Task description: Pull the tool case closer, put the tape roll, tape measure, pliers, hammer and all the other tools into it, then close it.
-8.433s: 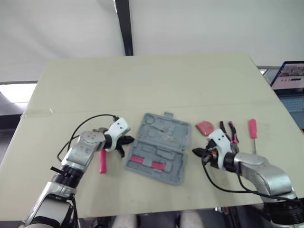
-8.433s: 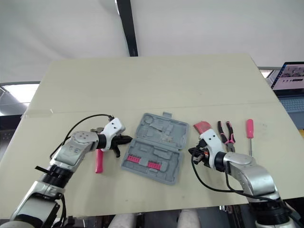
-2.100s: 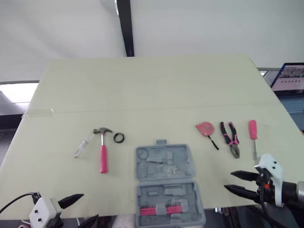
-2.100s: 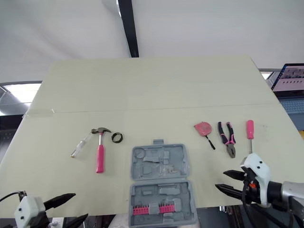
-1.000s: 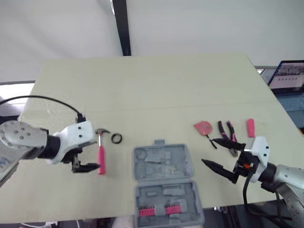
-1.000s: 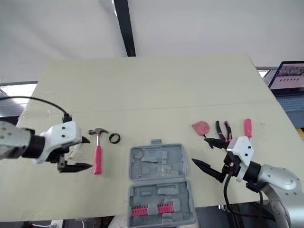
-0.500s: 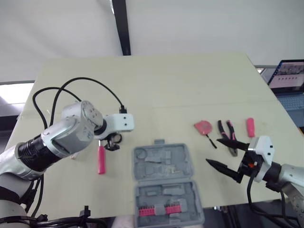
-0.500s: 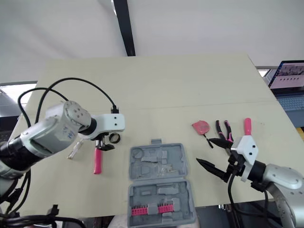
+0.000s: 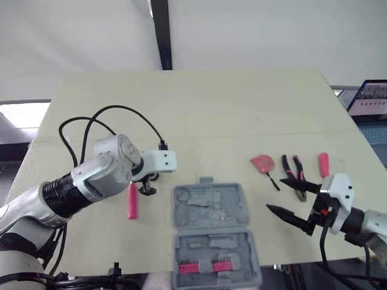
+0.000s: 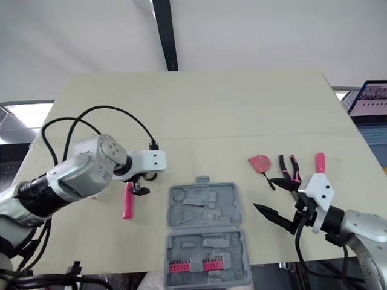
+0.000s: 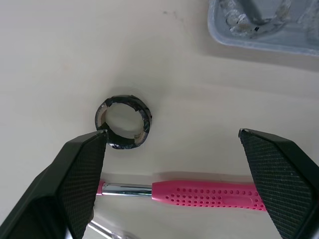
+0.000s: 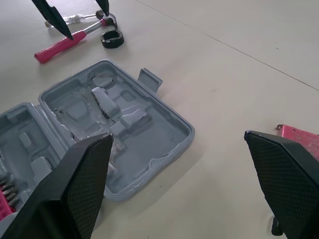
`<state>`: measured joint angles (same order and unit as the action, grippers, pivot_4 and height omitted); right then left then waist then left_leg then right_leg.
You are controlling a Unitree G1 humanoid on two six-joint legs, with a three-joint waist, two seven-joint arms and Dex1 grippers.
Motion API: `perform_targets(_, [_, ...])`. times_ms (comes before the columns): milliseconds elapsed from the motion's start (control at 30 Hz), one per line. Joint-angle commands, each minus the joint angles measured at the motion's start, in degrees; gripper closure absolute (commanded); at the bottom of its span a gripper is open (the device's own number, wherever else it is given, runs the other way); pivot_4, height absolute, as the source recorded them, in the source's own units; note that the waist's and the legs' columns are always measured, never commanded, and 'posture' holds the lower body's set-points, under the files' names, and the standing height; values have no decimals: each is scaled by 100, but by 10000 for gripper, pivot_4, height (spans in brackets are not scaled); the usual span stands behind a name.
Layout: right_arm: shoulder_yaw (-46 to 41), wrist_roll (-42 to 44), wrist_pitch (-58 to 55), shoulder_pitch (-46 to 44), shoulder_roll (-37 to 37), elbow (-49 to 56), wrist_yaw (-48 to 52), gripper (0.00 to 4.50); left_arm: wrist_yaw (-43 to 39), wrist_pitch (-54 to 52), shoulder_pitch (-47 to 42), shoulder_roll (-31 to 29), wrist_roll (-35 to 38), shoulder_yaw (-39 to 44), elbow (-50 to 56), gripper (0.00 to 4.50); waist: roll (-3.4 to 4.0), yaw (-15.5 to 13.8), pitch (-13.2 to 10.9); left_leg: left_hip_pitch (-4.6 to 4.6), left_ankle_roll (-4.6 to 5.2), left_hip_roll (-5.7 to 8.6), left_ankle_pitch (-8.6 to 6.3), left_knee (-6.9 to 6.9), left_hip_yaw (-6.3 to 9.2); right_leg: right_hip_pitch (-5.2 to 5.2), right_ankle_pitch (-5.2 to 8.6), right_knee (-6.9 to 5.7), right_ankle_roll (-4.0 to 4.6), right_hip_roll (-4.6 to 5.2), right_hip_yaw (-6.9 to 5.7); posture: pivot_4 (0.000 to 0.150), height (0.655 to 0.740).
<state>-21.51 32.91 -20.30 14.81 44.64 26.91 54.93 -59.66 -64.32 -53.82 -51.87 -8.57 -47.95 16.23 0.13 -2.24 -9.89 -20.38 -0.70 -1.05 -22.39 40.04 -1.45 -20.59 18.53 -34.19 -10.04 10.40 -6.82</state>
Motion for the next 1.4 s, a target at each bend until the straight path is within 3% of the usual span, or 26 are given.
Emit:
perform_targets(33, [-273, 119, -23, 42, 91, 222, 10, 491, 33, 142, 29, 55, -200, -37, -118, 0, 0, -8, 0, 0, 0, 0, 0, 0, 0, 0, 0, 0, 0, 0, 0, 1500, 7400])
perform_targets(833, [-452, 103, -193, 125, 81, 398, -161, 491, 147, 1119, 413, 958, -746, 123, -1714, 0, 6, -100, 4, 7, 3, 2, 2, 9, 0, 8, 0, -13, 0, 3, 0, 1500, 7400])
perform_targets(933, [-457, 97, -194, 142, 71, 403, -174, 0, 119, 1101, 428, 982, -785, 155, -1726, 7682, 7, -103, 5, 9, 4, 3, 2, 9, 0, 10, 0, -15, 0, 4, 0, 1500, 7400])
perform_targets(1167, [-423, 69, -150, 143, 17, 386, -208, 0, 72, 1095, 459, 934, -873, 188, -1701, 43366, 8, -101, 5, 12, 4, 3, 3, 12, 0, 13, 0, -21, 0, 4, 0, 1500, 7400])
perform_targets(1400, [-276, 24, -50, 53, -67, 302, -172, 0, -12, 1076, 492, 819, -941, 233, -1688, 44251, 8, -76, 5, 12, 4, 3, 3, 11, 0, 11, 0, -21, 0, 4, 1, 1500, 7400])
